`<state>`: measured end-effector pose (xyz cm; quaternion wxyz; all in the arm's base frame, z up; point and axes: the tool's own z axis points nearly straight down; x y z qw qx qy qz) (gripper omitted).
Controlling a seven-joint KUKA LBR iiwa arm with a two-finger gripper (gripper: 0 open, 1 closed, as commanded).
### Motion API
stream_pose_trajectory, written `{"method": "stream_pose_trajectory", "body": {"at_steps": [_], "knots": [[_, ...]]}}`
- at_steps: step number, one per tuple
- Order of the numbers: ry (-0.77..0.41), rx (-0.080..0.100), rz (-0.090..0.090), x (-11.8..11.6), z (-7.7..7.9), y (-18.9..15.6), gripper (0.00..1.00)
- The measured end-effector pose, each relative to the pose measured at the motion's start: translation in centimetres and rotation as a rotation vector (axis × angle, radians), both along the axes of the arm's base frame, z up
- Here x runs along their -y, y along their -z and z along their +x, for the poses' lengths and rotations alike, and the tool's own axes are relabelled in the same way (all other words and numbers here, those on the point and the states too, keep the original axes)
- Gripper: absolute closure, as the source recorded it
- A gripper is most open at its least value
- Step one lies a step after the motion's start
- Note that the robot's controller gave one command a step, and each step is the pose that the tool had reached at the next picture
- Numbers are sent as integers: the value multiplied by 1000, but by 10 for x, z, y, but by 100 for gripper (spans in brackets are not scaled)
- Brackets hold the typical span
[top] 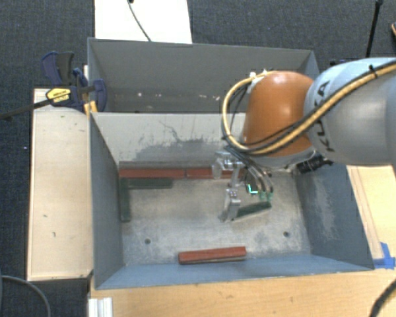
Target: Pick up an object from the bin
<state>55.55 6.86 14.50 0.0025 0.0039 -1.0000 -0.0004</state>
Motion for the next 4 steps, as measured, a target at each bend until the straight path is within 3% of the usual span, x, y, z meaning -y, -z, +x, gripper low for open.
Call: {"method": "stream_pose_trajectory", "body": {"at_steps": [1,2,3,4], "knots": [[72,3,-2,47,-4,34,0],[-102,9,-2,102,26,73,0],[-101,11,0,100,27,73,100],[-102,16,-2,121,22,-62,100]]}}
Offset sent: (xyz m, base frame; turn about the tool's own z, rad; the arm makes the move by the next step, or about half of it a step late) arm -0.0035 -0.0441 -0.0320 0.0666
